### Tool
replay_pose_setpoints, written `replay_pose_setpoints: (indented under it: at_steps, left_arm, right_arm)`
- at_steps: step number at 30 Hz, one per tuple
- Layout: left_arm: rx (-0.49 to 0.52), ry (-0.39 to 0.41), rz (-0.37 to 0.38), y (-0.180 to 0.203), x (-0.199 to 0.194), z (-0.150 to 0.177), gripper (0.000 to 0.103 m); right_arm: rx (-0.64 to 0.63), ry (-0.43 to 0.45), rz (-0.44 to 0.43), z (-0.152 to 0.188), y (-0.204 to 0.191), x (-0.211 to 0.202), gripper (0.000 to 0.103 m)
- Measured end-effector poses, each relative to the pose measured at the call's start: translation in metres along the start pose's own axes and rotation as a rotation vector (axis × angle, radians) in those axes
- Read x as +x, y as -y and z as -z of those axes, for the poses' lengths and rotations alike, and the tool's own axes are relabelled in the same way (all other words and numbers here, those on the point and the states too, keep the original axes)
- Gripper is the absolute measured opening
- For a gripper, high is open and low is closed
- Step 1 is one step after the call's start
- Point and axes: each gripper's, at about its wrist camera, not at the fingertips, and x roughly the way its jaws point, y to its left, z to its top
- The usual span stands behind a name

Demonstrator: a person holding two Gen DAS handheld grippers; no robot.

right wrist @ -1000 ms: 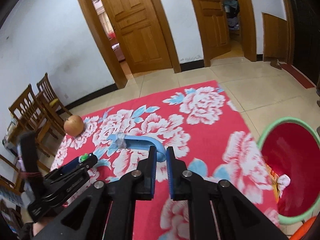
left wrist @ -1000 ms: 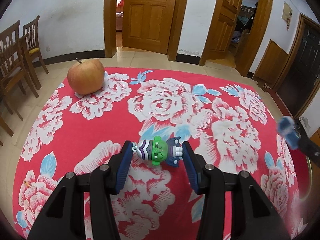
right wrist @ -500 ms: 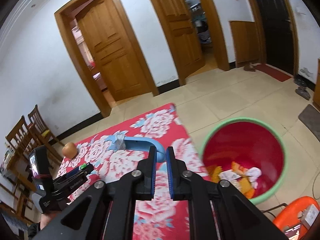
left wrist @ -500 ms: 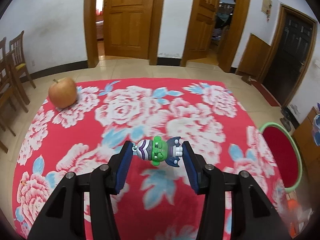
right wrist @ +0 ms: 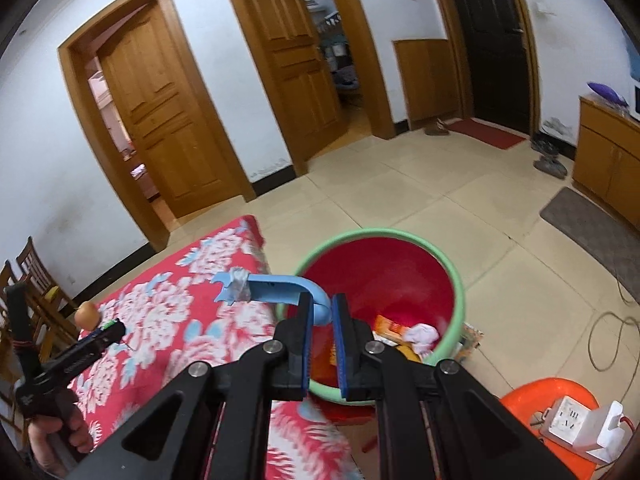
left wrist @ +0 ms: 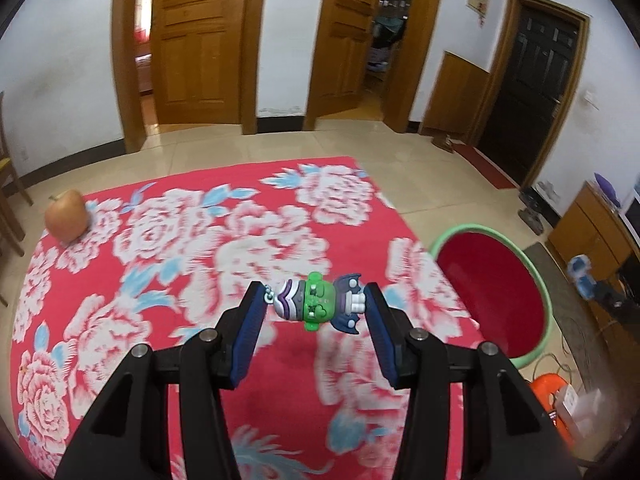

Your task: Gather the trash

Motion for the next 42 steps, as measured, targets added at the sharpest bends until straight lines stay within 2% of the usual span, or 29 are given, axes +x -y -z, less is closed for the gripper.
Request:
replay_pose_setpoints:
  at_steps: [6, 14, 21, 28, 30, 34, 42]
  left_arm:
    - [0.050, -0.024, 0.068, 0.040, 0.005, -0.004, 0.050]
    - [0.126, -0.052, 0.112, 0.086, 0.020, -0.004, 0.050]
    - [0.159, -0.103, 0.184, 0.120, 0.044, -0.005, 0.050]
    - [0.201, -0.153, 0.266, 0.157, 0.069, -0.003, 0.050]
    - [0.209, -0.157, 0.268, 0.164, 0.072, -0.001, 0.052]
    - [0.188, -0.145, 0.254, 0.167, 0.072, 0.000, 0.068]
    - [0.144, -0.121, 0.218, 0.146, 0.054, -0.005, 0.068]
  right_arm:
    - [0.053, -0.050, 0.028, 0.005, 0.031, 0.024, 0.012]
    - [0.102, -0.095, 0.042, 0.007, 0.062, 0.049, 0.014]
    - [0.097, -0.090, 0.019, 0.004, 0.072, 0.041, 0.014]
    - [0.081, -0.063, 0.017, 0.000, 0.075, 0.019, 0.019]
    - [0.076, -0.060, 0.018, -0.001, 0.075, 0.016, 0.022]
    - [0.066, -0.054, 0.017, -0.004, 0.072, 0.013, 0.026]
    - [0.036, -0.058, -0.013, -0.006, 0.064, 0.008, 0.038]
